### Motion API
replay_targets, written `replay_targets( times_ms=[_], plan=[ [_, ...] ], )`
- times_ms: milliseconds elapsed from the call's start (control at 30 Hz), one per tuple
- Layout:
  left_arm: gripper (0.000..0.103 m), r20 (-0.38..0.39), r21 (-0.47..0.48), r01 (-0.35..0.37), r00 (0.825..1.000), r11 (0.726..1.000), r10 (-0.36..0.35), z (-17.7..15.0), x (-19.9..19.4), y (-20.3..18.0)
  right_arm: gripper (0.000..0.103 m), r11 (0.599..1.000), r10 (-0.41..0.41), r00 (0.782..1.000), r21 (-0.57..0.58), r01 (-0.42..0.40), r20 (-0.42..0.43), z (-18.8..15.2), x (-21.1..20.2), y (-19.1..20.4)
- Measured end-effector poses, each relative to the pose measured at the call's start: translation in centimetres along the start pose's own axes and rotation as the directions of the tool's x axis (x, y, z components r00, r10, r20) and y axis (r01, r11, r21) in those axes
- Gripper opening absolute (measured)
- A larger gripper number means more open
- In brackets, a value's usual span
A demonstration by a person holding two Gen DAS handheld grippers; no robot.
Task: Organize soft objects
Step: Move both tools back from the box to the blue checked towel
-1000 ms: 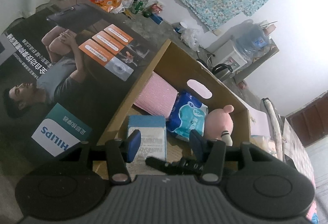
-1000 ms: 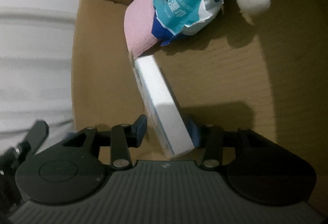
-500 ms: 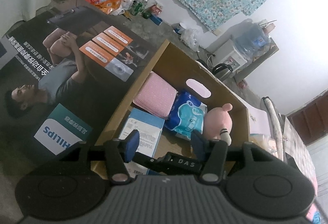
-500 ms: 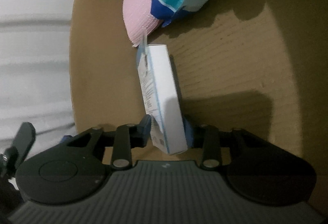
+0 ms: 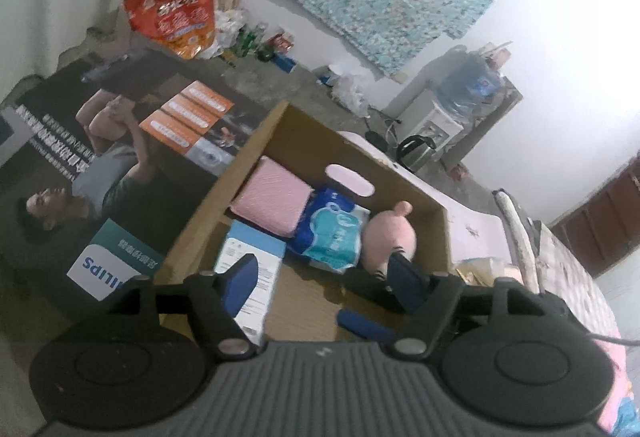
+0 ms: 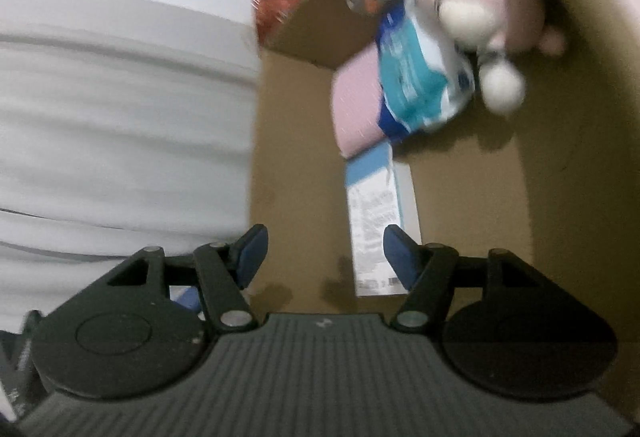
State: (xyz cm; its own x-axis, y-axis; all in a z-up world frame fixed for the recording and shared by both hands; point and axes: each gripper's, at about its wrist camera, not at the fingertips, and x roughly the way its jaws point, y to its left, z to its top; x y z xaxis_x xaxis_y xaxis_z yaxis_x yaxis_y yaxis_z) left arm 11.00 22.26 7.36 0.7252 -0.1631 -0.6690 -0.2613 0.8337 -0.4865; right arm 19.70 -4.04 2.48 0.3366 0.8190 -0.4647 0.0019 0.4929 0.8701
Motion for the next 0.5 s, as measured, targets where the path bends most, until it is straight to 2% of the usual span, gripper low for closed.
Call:
replay_targets(
  times_ms=[233, 333, 500],
  plan=[
    [0.083, -0.020, 0.097, 0.027, 0.999, 0.995, -0.025, -2.2, 0.0, -4.5, 0.064, 0.990, 0.142, 0.985, -0.020, -0.141, 0.094, 0.5, -6.8, -2.4],
    [0.086, -0.044, 0.163, 0.054, 0.998, 0.985, -0.047, -3.6, 0.5, -7.2, 0.065, 0.985, 0.167, 0.973, -0.068, -0.158, 0.159, 0.2, -10.1, -3.2],
    [0.091, -0.074, 0.280, 0.106, 0.993, 0.954, -0.088, -6.4, 1.7, -12.3, 0.065, 0.982, 0.186, 0.948, -0.090, -0.168, 0.259, 0.0, -15.9, -6.1]
  ],
)
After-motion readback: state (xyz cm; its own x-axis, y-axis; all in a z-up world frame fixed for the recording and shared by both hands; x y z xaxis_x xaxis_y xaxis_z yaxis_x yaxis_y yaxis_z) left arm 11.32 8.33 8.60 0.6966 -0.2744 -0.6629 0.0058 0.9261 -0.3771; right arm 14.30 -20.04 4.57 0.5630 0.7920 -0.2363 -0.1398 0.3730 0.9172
